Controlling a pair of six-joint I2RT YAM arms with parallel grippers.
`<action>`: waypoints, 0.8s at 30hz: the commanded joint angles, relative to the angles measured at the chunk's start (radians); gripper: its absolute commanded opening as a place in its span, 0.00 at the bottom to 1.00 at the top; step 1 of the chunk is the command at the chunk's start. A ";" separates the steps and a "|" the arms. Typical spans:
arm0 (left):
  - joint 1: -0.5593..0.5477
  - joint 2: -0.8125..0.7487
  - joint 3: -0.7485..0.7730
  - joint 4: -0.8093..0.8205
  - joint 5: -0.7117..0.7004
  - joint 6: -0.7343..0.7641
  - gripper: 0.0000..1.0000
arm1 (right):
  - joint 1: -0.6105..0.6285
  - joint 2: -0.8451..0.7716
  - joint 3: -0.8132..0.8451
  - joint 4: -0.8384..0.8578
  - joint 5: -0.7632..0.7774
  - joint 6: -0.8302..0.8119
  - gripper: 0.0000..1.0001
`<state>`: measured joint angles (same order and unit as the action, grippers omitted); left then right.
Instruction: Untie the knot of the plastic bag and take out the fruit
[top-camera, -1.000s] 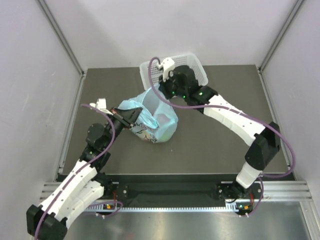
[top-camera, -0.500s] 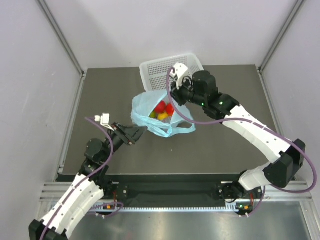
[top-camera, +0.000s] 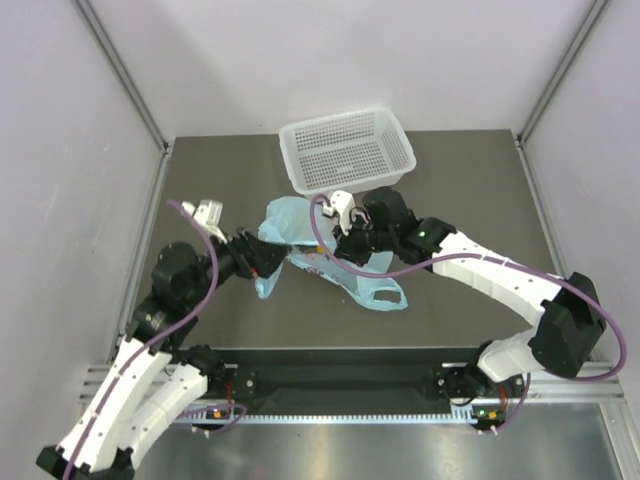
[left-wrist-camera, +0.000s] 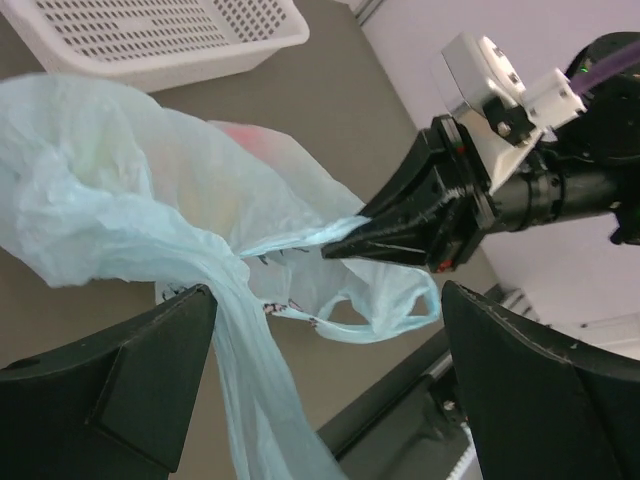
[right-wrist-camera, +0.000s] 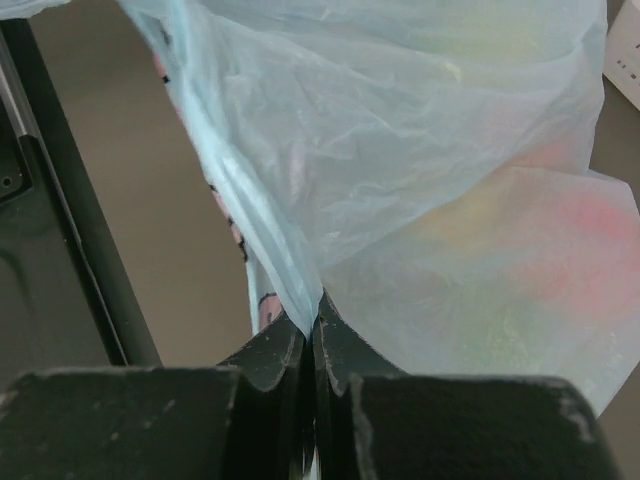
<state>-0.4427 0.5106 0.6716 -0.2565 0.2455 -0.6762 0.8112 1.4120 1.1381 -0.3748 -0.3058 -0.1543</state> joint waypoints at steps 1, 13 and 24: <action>0.002 0.167 0.149 -0.171 0.020 0.226 0.99 | 0.011 -0.051 0.020 0.007 -0.052 -0.017 0.00; -0.001 0.035 0.195 -0.135 -0.046 0.270 0.99 | 0.005 -0.059 0.020 0.001 0.094 -0.004 0.01; -0.001 0.153 0.233 -0.183 0.032 0.372 0.99 | -0.003 -0.084 0.014 -0.003 0.076 -0.008 0.02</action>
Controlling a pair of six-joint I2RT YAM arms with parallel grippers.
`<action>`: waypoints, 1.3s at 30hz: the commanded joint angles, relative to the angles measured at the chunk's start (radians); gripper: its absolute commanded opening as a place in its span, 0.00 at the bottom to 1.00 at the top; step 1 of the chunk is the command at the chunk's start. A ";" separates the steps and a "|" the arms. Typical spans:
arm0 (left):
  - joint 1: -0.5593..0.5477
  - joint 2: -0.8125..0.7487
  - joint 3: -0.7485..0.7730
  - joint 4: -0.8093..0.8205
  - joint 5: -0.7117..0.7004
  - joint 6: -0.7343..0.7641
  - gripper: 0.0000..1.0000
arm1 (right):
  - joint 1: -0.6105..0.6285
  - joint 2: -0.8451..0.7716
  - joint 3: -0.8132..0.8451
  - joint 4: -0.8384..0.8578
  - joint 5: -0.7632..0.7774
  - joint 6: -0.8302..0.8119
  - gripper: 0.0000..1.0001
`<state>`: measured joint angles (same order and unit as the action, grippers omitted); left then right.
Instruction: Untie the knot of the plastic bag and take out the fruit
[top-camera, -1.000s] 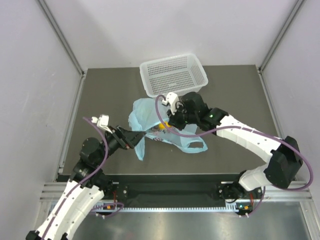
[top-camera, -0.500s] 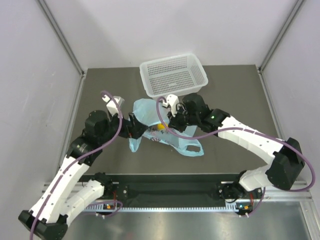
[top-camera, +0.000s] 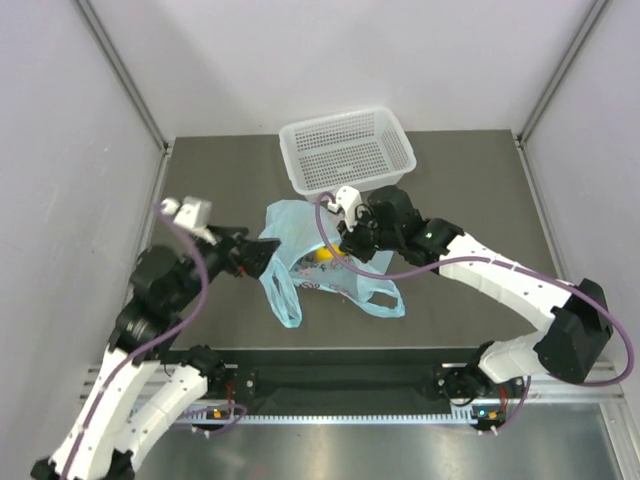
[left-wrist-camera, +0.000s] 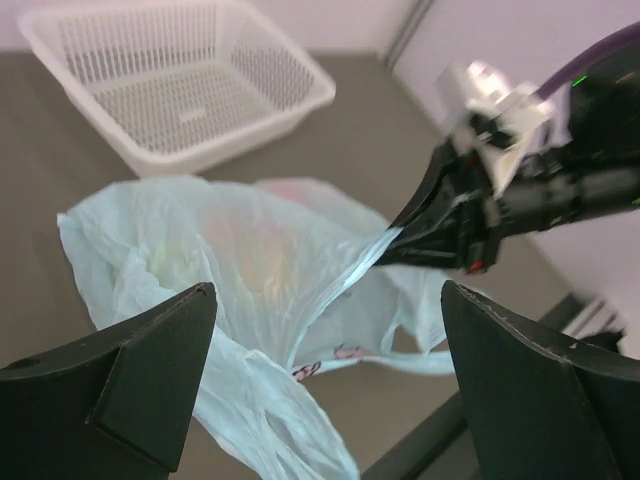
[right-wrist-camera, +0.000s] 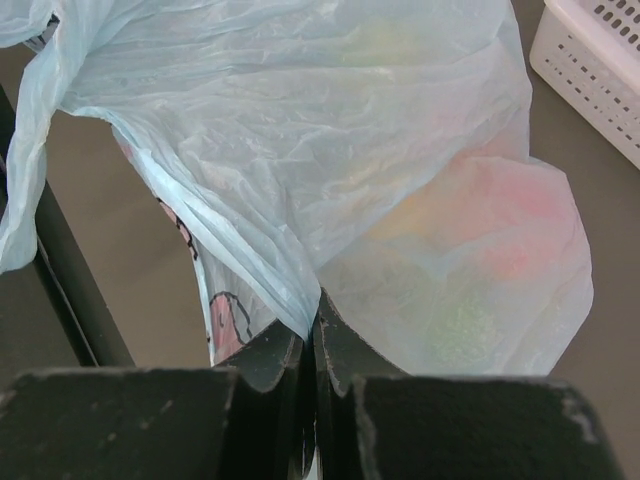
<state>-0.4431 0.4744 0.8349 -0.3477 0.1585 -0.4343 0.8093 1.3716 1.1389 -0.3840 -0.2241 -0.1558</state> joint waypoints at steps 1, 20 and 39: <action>0.000 0.232 0.091 -0.120 0.145 0.170 0.98 | 0.001 -0.043 0.013 0.007 -0.009 -0.007 0.02; -0.433 0.601 0.254 -0.168 -0.328 0.618 0.97 | -0.015 -0.003 0.071 -0.030 -0.141 -0.031 0.01; -0.437 0.558 0.115 0.012 -0.260 0.583 0.52 | -0.133 -0.135 -0.111 0.166 -0.336 0.128 0.10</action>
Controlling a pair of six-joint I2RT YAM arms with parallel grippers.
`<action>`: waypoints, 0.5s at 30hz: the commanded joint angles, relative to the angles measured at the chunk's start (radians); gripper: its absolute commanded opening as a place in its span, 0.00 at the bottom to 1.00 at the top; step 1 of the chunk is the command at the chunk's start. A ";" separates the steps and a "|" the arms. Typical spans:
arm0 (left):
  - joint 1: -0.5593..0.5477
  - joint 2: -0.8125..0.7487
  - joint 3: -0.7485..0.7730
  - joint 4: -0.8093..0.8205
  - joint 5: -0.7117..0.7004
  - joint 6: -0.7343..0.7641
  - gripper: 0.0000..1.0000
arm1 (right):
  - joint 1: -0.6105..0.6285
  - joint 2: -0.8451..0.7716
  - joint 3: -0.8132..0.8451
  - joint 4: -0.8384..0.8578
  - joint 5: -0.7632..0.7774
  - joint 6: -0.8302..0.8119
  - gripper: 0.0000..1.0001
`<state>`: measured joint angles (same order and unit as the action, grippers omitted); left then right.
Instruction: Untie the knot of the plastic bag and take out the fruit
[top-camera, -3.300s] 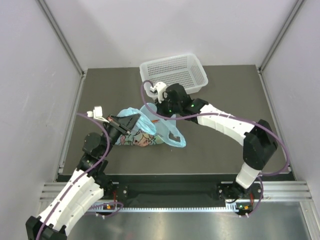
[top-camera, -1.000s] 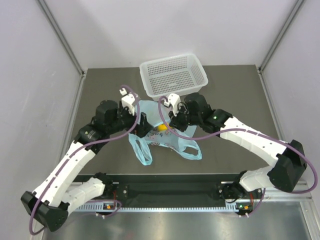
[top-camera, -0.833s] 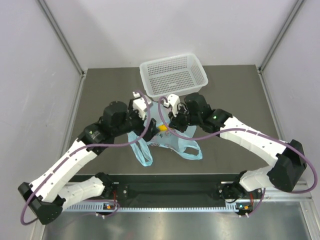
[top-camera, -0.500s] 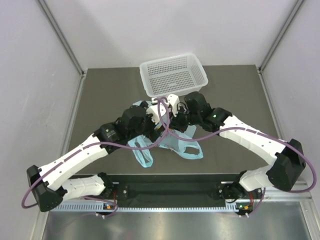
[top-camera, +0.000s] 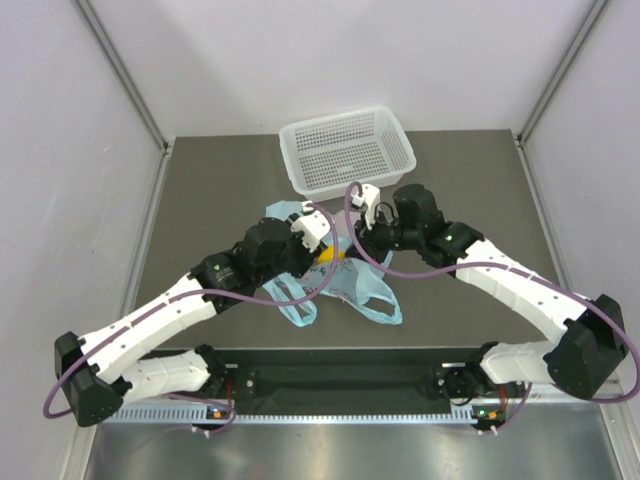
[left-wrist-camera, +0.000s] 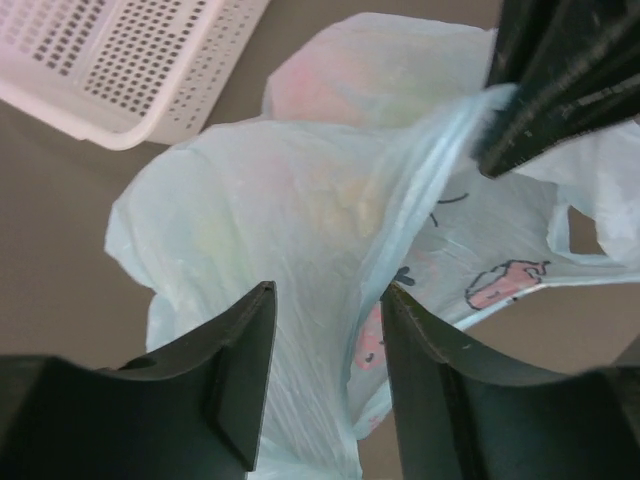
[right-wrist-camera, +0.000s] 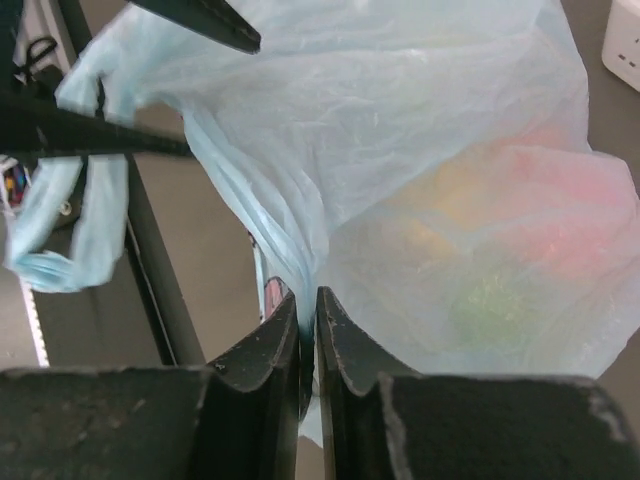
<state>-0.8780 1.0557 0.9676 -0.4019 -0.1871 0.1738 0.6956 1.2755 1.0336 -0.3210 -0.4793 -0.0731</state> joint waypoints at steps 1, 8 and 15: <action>-0.003 -0.022 -0.020 0.067 0.097 -0.025 0.58 | -0.022 -0.036 -0.006 0.105 -0.087 0.048 0.11; -0.003 0.039 -0.010 0.025 0.072 -0.040 0.65 | -0.030 -0.039 -0.003 0.106 -0.116 0.050 0.13; -0.004 0.056 0.003 0.029 0.005 -0.074 0.00 | -0.051 -0.071 -0.049 0.123 -0.084 0.073 0.18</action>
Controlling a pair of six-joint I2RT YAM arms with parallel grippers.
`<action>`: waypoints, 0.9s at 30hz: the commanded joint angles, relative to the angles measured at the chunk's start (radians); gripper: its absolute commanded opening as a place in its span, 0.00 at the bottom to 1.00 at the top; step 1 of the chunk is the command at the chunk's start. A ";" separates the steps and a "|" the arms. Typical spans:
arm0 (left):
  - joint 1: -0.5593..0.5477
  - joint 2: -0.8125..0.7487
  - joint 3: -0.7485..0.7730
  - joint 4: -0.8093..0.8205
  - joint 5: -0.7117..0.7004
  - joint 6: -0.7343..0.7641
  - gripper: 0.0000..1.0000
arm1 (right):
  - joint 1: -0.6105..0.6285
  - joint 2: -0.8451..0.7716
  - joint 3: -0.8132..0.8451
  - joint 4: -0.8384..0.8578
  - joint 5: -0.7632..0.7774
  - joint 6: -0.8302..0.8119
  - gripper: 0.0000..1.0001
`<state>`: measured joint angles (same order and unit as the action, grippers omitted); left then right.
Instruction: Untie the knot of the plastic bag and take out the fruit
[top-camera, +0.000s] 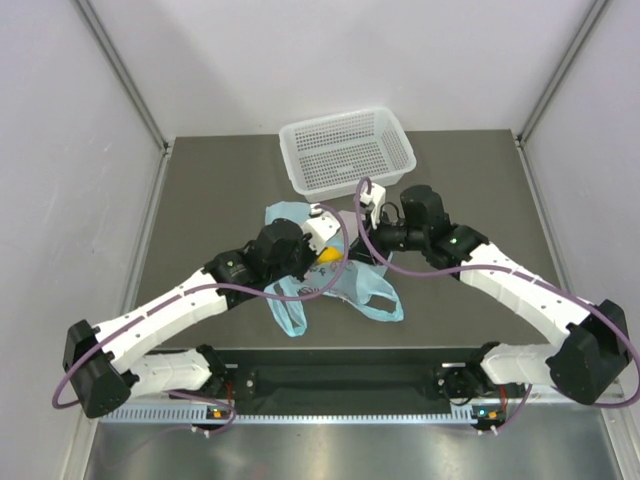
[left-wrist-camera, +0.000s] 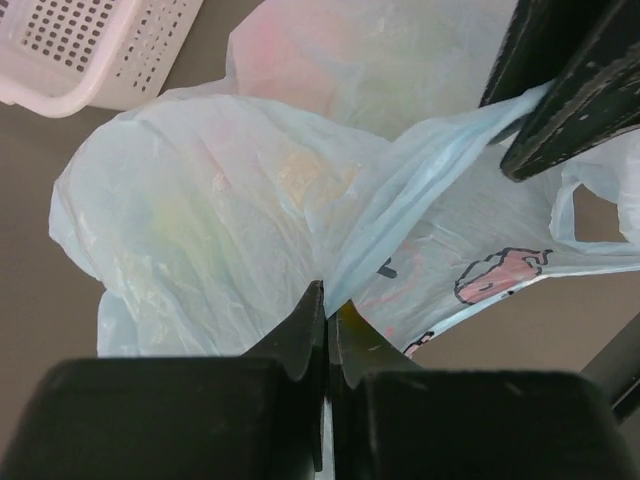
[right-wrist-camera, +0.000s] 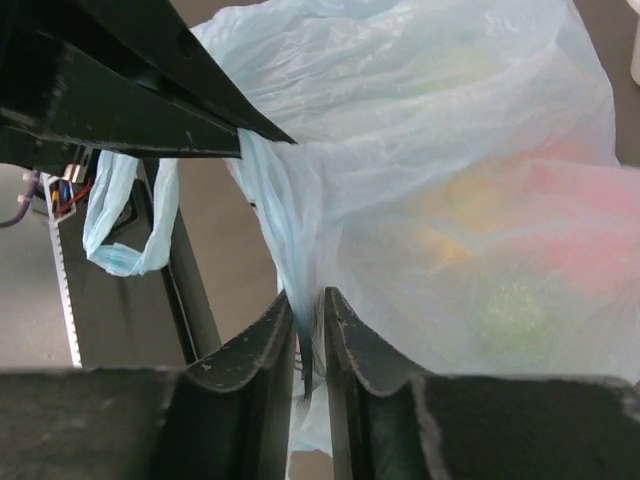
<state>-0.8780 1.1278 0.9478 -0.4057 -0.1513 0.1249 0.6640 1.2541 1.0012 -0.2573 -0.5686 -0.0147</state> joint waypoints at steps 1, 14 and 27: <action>-0.004 -0.025 0.023 0.037 -0.034 -0.034 0.00 | -0.020 -0.056 -0.021 0.044 0.031 0.039 0.21; -0.065 -0.077 0.003 0.140 0.116 -0.381 0.00 | 0.002 -0.200 -0.249 0.015 0.558 0.235 0.00; -0.162 -0.024 -0.130 0.470 0.251 -0.651 0.00 | -0.138 -0.206 -0.104 -0.040 0.952 0.251 0.00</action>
<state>-1.0111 1.0920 0.8146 -0.0849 0.0189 -0.4442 0.6090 1.0367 0.8337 -0.2634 0.1181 0.2562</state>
